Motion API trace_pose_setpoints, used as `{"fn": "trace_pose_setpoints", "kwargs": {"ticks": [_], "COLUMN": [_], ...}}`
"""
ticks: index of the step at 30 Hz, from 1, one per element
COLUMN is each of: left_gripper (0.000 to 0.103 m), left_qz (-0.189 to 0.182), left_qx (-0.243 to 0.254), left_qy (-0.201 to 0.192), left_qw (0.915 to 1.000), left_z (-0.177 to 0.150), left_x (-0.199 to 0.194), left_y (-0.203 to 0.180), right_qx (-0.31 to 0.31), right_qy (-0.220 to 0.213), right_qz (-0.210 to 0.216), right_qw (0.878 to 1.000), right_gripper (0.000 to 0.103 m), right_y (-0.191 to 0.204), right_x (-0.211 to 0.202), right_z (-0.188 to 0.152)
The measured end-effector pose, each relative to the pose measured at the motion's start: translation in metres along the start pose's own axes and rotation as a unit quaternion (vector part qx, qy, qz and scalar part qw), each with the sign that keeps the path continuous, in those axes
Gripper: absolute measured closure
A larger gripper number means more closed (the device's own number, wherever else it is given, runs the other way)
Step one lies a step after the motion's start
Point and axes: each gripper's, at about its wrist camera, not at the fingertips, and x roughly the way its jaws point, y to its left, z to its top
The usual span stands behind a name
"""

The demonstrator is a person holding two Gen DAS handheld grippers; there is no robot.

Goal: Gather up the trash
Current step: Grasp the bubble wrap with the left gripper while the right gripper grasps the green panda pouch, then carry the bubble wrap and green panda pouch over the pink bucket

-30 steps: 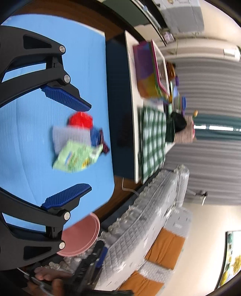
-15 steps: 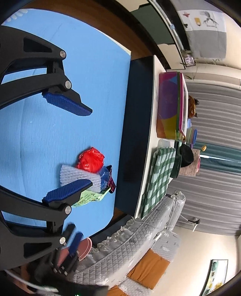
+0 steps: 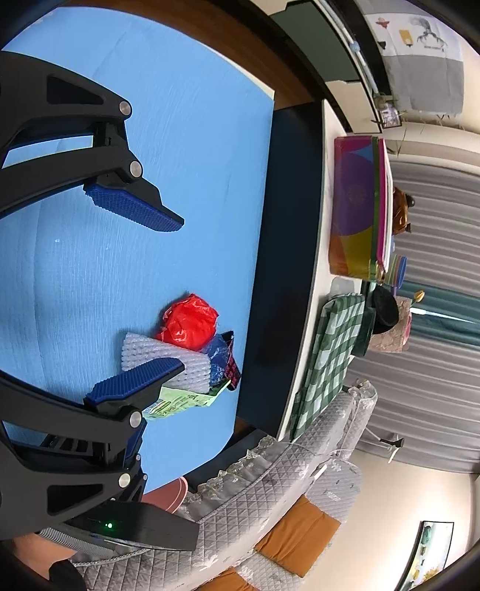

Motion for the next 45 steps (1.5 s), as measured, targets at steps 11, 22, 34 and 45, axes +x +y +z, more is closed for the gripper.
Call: {"fn": "trace_pose_setpoints", "kwargs": {"ticks": [11, 22, 34, 45], "left_gripper": [0.034, 0.035, 0.087, 0.088], "left_qz": [-0.029, -0.027, -0.025, -0.020], "left_qx": [0.019, 0.025, 0.030, 0.044], "left_qy": [0.037, 0.075, 0.079, 0.052], "left_qw": [0.9987, 0.9965, 0.9961, 0.9975], "left_z": [-0.012, -0.025, -0.025, -0.023], "left_x": [0.037, 0.078, 0.077, 0.051], "left_y": [-0.029, -0.056, -0.060, -0.063], "right_qx": [0.039, 0.068, 0.079, 0.087], "right_qy": [-0.014, -0.024, -0.044, -0.071], "right_qz": [0.001, 0.000, -0.006, -0.024], "right_qw": [0.999, 0.997, 0.996, 0.993], "right_gripper": [0.102, 0.102, 0.103, 0.103], "right_y": [-0.035, -0.067, -0.080, -0.084], "right_x": [-0.007, -0.022, -0.039, -0.067], "right_z": [-0.005, -0.015, -0.016, -0.016]}}
